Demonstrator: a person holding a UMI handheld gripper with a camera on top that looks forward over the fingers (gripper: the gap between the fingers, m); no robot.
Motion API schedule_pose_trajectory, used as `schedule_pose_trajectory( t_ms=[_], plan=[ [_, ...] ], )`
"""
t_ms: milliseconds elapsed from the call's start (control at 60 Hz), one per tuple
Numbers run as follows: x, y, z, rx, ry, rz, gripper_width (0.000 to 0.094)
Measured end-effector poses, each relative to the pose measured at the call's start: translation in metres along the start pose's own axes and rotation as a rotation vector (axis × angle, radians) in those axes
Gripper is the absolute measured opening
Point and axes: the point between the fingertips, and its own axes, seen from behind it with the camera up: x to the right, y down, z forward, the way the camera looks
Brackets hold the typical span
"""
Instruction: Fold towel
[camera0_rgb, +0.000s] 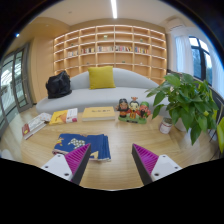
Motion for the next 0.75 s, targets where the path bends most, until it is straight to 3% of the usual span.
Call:
schedule_pose_trajectory(
  t_ms=[400,750],
  plan=[
    [-0.04,0.03,-0.159,0.032,-0.056,-0.059,0.0851],
    [-0.05,0.045,-0.207,0.052,-0.065,-0.079,0.0854]
  ],
)
